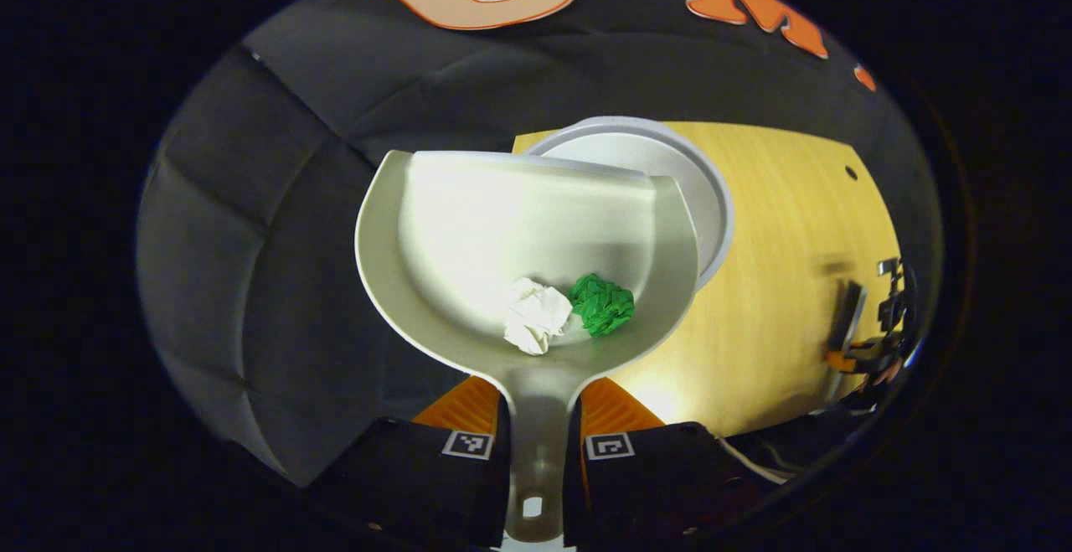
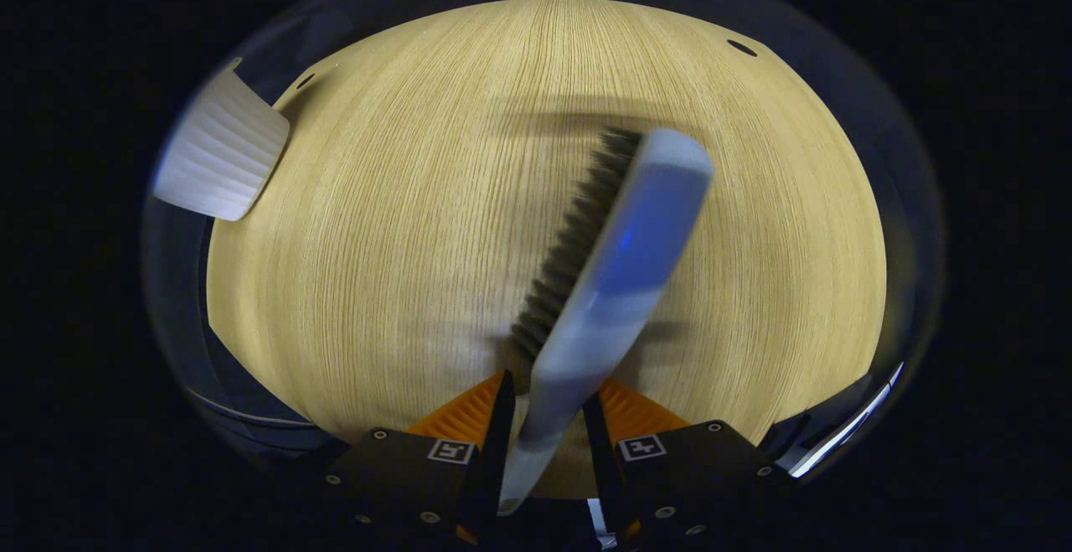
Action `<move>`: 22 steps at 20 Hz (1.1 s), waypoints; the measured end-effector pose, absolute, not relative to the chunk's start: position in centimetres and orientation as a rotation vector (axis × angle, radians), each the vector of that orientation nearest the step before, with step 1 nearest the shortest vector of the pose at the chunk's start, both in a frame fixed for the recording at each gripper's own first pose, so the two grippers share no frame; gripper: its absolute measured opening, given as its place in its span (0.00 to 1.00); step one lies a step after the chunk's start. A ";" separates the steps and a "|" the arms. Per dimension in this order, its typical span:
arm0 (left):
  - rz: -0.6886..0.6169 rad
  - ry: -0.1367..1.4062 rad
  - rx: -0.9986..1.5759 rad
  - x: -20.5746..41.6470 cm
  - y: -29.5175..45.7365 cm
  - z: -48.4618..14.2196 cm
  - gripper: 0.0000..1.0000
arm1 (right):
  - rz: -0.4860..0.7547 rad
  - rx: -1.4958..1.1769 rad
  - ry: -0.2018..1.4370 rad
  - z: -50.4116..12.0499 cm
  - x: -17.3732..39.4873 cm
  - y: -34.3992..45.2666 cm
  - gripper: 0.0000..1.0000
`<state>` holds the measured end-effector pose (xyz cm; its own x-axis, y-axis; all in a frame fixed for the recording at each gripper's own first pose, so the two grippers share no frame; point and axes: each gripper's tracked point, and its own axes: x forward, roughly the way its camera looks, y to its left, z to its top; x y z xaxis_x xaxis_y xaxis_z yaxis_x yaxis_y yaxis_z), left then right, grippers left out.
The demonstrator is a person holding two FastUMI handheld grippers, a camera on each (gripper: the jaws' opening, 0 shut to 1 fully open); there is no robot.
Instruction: Pick up the small broom and dustpan from the desktop, sweep the trash into the dustpan with the broom, and then empty the trash into the garbage bin.
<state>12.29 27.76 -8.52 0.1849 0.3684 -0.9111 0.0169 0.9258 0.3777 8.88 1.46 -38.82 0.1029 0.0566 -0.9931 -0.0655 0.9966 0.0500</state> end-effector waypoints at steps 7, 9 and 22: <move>0.224 1.378 0.857 13.5 28.1 -6.7 0.25 | 0.073 0.016 1.446 -36.7 12.3 -2.5 0.77; 0.197 1.359 1.003 13.5 28.0 -6.8 0.25 | 0.065 0.029 1.437 -36.0 13.5 -4.0 0.69; 0.272 1.224 1.221 10.3 27.8 -10.0 0.25 | 0.042 0.063 1.402 -30.7 21.6 -15.7 0.71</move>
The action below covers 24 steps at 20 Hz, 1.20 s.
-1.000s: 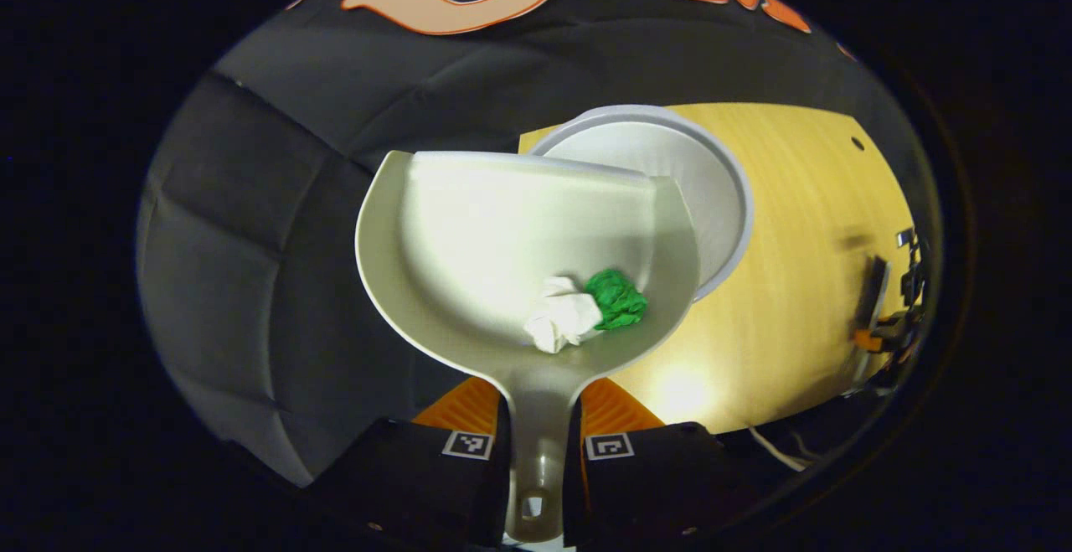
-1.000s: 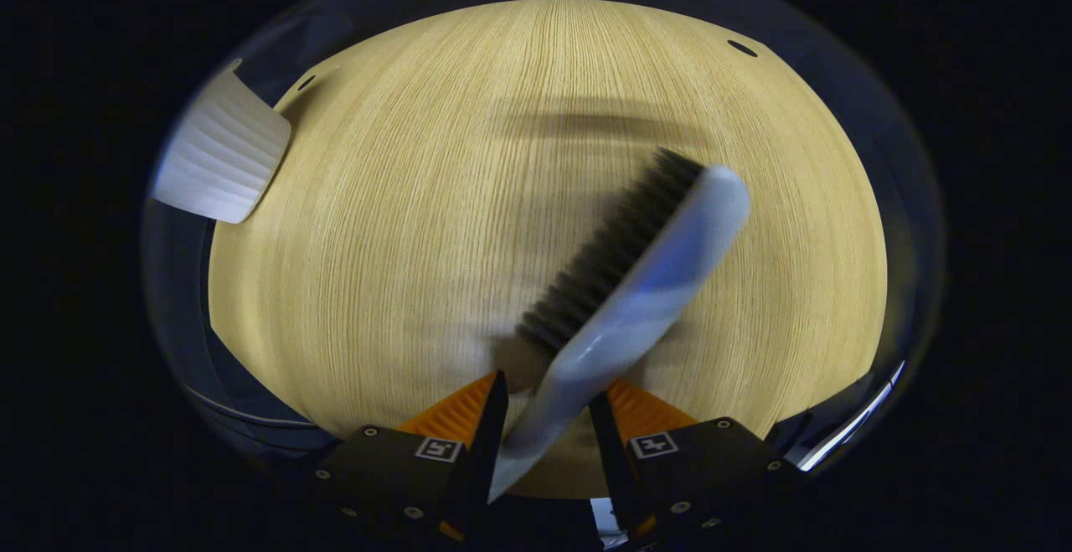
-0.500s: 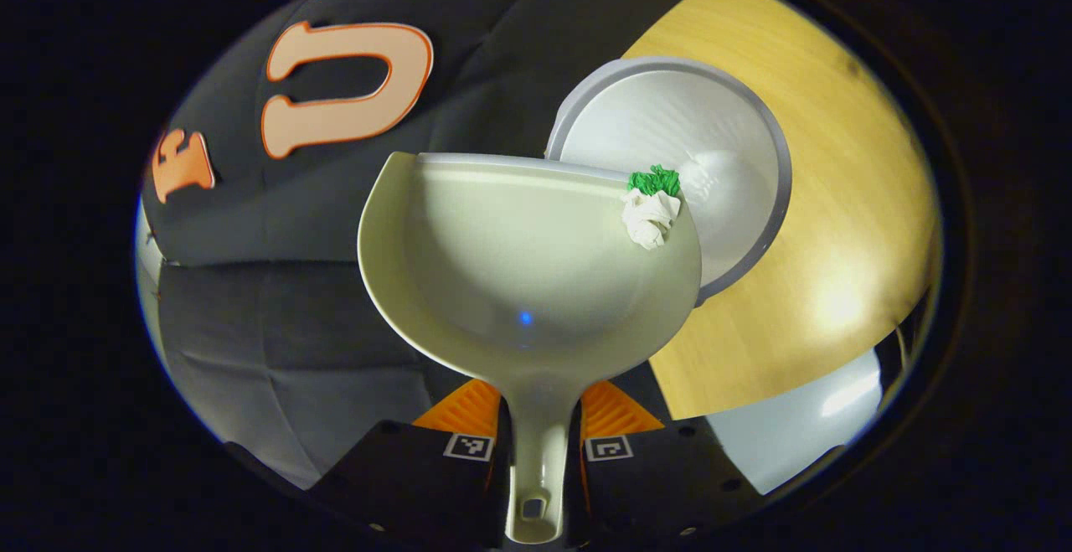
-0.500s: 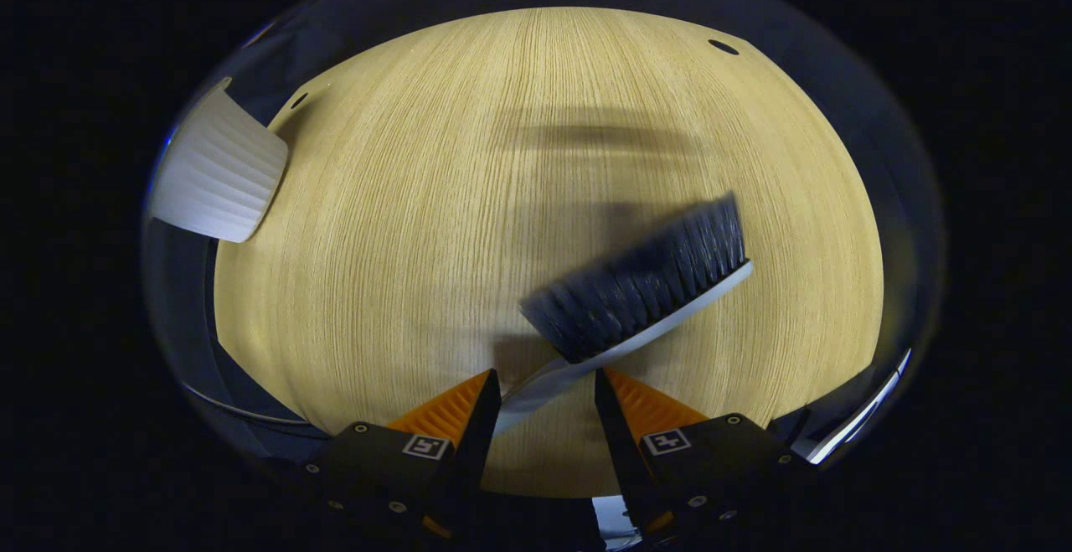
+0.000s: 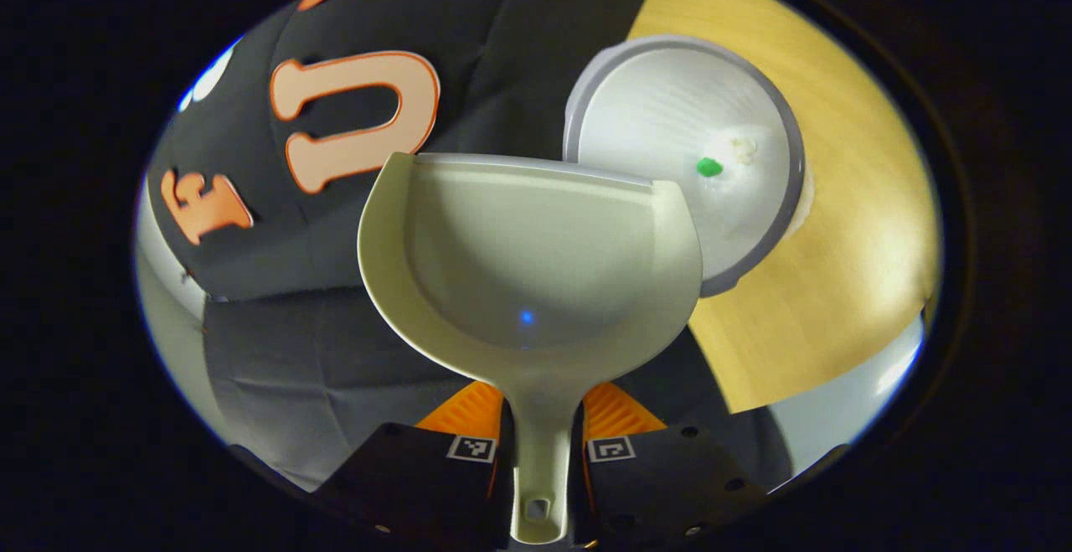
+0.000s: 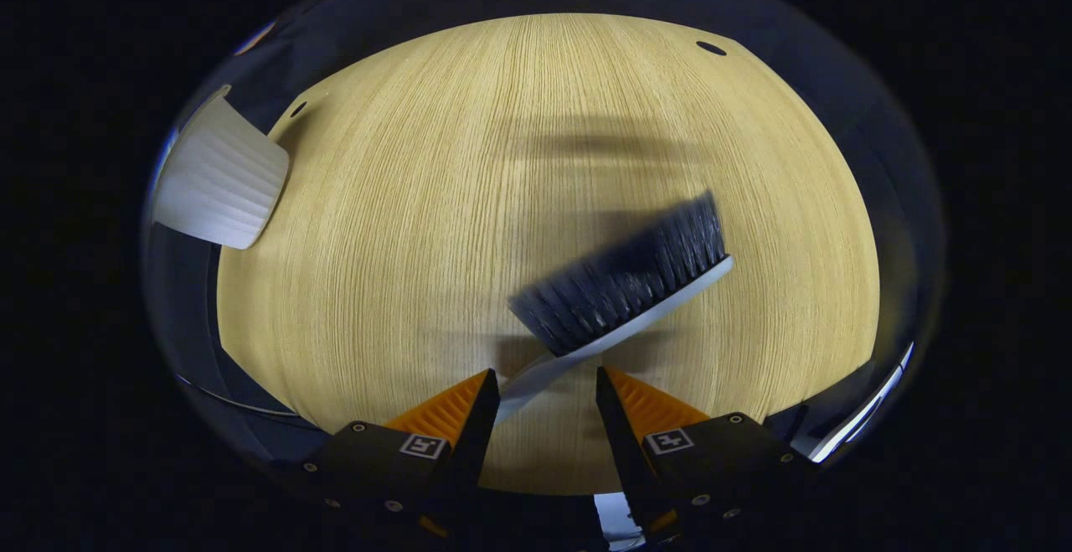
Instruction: Pick up the small broom and dustpan from the desktop, sweep the trash into the dustpan with the broom, and then empty the trash into the garbage bin.
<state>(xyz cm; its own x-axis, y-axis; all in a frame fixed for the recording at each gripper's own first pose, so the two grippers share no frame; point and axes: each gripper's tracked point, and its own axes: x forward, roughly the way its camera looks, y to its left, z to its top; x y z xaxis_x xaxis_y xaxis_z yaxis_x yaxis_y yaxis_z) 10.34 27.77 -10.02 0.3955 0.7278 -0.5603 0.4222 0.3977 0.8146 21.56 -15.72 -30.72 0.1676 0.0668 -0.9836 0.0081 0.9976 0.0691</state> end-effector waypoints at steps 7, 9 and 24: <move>0.220 1.125 0.567 8.3 20.6 -15.4 0.25 | 0.049 0.049 1.385 -27.1 26.9 -23.6 0.74; 0.141 1.071 0.482 8.6 17.5 -16.2 0.25 | 0.051 0.037 1.382 -26.0 28.5 -26.2 0.74; -0.119 1.298 0.045 2.6 -1.1 -34.8 0.26 | 0.055 0.026 1.383 -16.7 40.7 -49.6 0.74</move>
